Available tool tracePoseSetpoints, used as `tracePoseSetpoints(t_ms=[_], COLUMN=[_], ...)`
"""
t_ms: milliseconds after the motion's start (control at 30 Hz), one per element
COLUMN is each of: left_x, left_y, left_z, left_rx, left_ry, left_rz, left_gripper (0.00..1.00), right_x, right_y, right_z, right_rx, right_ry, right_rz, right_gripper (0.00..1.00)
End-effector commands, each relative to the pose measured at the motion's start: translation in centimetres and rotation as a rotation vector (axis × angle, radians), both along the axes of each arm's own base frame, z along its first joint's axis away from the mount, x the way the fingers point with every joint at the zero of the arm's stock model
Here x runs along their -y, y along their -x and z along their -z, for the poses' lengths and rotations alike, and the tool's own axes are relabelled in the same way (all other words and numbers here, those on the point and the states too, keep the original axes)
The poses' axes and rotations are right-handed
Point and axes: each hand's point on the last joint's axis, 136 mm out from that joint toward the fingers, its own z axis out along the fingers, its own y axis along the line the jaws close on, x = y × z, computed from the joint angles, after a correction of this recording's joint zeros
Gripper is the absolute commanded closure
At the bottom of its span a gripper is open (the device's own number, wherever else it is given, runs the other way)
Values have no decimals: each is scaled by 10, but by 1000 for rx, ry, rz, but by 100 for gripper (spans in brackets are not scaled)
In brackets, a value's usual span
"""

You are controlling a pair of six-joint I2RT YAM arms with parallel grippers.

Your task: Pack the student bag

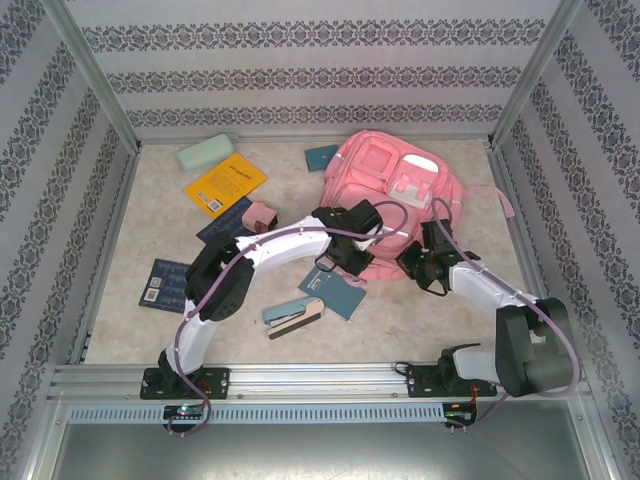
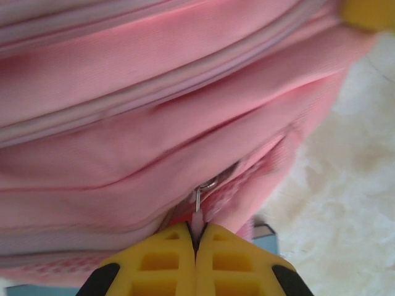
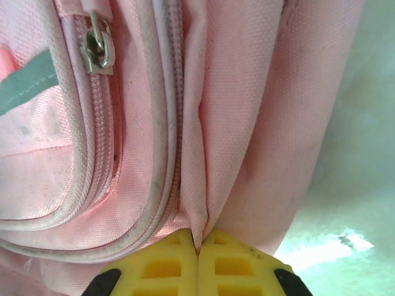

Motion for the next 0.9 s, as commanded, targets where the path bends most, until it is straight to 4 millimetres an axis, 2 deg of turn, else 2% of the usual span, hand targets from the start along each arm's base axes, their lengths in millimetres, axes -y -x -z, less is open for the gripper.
tracePoseSetpoints(t_ms=[0,167,233,300,467,633,733,833,867], left_x=[-90,-142,-156,-157,-131,-103,-73,-30,-19], left_y=[-35,-80,-94,-99,-83,-43,-13,18,24], left_z=[5,7,4,-2,-18,-24,-31,-36,-37], left_rx=[39,73,67,67,81,61,38,-11,-23], left_ry=[-250,-327,-309,-273,-163,-105,-36,52,69], left_rz=[-144,-284,-347,-367,-290,-195,-123,-45,-30], left_gripper=[100,100,100,100,100,100,100,100,100], right_x=[48,66,72,75,73,77,91,102,100], right_y=[3,-7,-11,-17,-38,-63,-79,-93,-95], right_z=[-9,-24,-26,-27,-32,-37,-40,-47,-51], right_rx=[-6,27,18,17,28,31,5,-7,6], right_ry=[171,203,220,227,225,271,337,339,325], right_rz=[65,66,62,51,8,-48,-64,-64,-70], right_gripper=[100,100,100,100,100,100,100,99,90])
